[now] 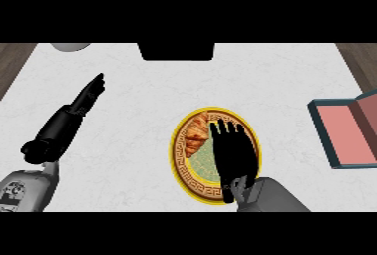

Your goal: Pick the cupcake from the plate and place it in the cardboard box

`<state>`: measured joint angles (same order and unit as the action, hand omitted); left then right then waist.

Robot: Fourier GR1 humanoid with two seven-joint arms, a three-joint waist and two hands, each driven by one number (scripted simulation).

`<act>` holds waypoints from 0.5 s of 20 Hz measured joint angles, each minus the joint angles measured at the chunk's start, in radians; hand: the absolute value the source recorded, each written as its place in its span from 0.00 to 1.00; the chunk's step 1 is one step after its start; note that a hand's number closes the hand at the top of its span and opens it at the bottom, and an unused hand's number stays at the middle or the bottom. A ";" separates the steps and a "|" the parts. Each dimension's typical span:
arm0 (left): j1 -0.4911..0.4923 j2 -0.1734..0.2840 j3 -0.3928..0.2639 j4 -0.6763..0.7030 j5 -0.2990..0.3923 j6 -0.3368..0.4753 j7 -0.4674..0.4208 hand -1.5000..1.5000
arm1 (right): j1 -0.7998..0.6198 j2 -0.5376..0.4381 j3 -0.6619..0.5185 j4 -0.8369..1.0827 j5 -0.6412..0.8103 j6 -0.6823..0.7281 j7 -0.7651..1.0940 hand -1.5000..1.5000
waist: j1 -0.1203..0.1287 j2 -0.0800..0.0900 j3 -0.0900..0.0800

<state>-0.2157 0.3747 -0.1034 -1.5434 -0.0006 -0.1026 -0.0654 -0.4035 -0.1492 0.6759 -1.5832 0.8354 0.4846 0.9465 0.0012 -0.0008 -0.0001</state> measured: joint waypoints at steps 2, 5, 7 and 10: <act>0.009 -0.001 0.014 -0.009 -0.005 -0.015 -0.004 0.50 | 0.012 0.017 -0.012 0.026 0.024 0.000 -0.020 0.00 | 0.001 0.000 0.000; -0.004 -0.029 0.018 0.003 -0.028 -0.014 0.004 0.50 | 0.035 0.046 -0.018 0.046 0.064 -0.002 -0.032 0.00 | -0.001 0.000 0.000; -0.002 -0.038 0.021 0.008 -0.038 -0.018 -0.002 0.50 | 0.034 0.060 -0.027 0.081 0.095 -0.007 -0.036 0.00 | 0.000 0.001 0.000; 0.010 -0.044 0.030 0.002 -0.051 -0.028 -0.012 0.50 | 0.077 0.055 -0.029 0.069 0.134 -0.011 -0.041 0.00 | -0.001 0.000 0.000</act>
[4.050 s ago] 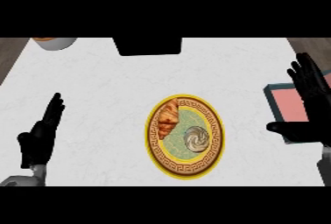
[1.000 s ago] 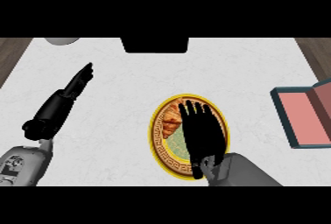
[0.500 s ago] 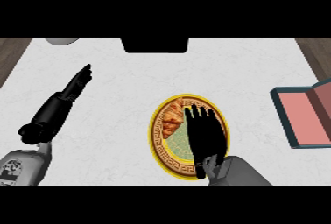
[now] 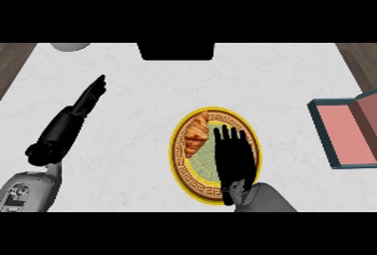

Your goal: Pick the cupcake from the plate and place it in the cardboard box

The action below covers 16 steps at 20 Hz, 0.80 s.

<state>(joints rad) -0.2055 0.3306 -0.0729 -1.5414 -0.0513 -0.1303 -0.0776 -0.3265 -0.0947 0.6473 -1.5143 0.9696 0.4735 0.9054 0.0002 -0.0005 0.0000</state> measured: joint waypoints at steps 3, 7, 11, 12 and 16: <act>-0.003 -0.011 0.009 -0.004 -0.009 -0.013 0.006 0.50 | -0.001 0.012 -0.027 0.049 0.032 -0.014 -0.028 0.00 | 0.001 0.000 0.000; -0.006 -0.017 0.036 -0.018 -0.009 -0.044 0.024 0.50 | 0.013 0.022 -0.068 0.074 0.052 -0.016 -0.067 0.00 | 0.001 0.000 0.000; 0.002 -0.028 0.047 -0.020 -0.020 -0.055 0.017 0.50 | 0.022 0.007 -0.064 0.112 0.077 -0.048 -0.158 1.00 | 0.001 0.000 0.000; -0.002 -0.030 0.048 -0.021 -0.024 -0.056 0.021 0.50 | 0.026 0.005 -0.055 0.124 0.090 -0.072 -0.183 1.00 | 0.002 0.000 0.000; -0.028 -0.046 0.054 0.006 -0.038 -0.054 0.021 0.50 | -0.020 0.003 -0.054 0.193 0.137 -0.151 -0.274 1.00 | 0.002 -0.001 -0.001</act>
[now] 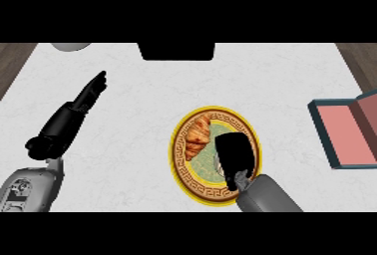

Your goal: Pick the cupcake from the plate and place it in the cardboard box

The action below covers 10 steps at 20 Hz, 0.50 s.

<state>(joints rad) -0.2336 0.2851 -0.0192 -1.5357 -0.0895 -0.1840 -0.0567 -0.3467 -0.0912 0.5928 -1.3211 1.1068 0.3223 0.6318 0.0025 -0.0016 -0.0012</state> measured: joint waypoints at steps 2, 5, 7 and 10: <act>0.010 -0.009 -0.001 -0.001 -0.009 0.002 -0.007 0.50 | 0.003 -0.006 0.010 0.000 0.031 -0.032 -0.026 1.00 | 0.000 -0.001 0.000; 0.021 -0.013 0.005 -0.008 -0.015 -0.007 -0.011 0.50 | 0.006 -0.008 0.020 -0.009 0.077 -0.061 -0.056 1.00 | -0.001 -0.001 0.000; 0.041 -0.010 0.009 -0.015 -0.012 -0.017 -0.027 0.50 | -0.032 -0.016 -0.042 0.033 0.065 -0.100 -0.086 1.00 | 0.004 0.000 0.000; 0.025 -0.017 0.003 -0.023 -0.016 -0.015 -0.016 0.50 | -0.132 -0.023 -0.200 0.122 0.010 -0.154 -0.094 1.00 | 0.015 0.008 0.002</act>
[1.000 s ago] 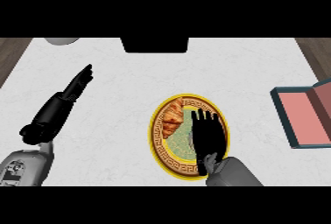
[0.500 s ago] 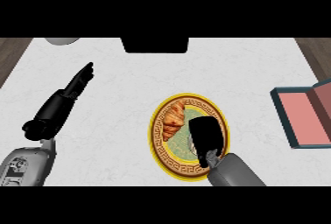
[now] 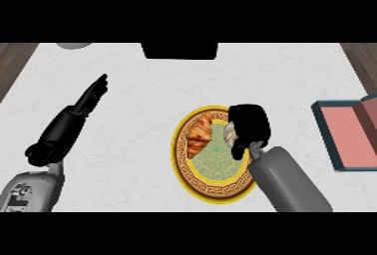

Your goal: Pick the cupcake from the plate and place it in the cardboard box

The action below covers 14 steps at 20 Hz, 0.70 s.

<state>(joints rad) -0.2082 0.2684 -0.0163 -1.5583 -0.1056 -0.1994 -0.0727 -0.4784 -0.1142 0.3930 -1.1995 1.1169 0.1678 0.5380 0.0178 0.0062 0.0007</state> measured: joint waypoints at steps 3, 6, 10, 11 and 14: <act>-0.008 -0.001 -0.006 0.003 -0.003 -0.006 -0.011 0.50 | -0.105 -0.016 -0.150 0.103 -0.051 -0.073 -0.002 1.00 | 0.017 0.010 0.001; -0.027 -0.002 -0.009 0.006 -0.006 -0.011 0.001 0.50 | -0.211 -0.037 -0.228 0.232 -0.045 -0.171 -0.029 1.00 | 0.022 0.011 0.001; -0.025 -0.006 -0.007 -0.002 -0.004 -0.013 0.014 0.50 | -0.353 -0.073 -0.263 0.361 0.002 -0.241 -0.048 1.00 | 0.021 0.007 0.000; -0.024 -0.010 -0.006 0.016 -0.012 -0.007 -0.003 0.50 | -0.377 -0.075 -0.266 0.383 0.015 -0.257 -0.048 1.00 | 0.017 0.005 0.000; -0.033 -0.010 0.004 0.019 -0.009 -0.009 0.012 0.50 | -0.459 -0.079 -0.285 0.402 0.040 -0.279 -0.007 1.00 | 0.008 0.001 0.000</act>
<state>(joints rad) -0.2410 0.2589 -0.0121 -1.5394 -0.1145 -0.2083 -0.0609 -0.9373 -0.1927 0.1079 -0.7976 1.1569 -0.1111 0.5309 0.0260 0.0074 0.0003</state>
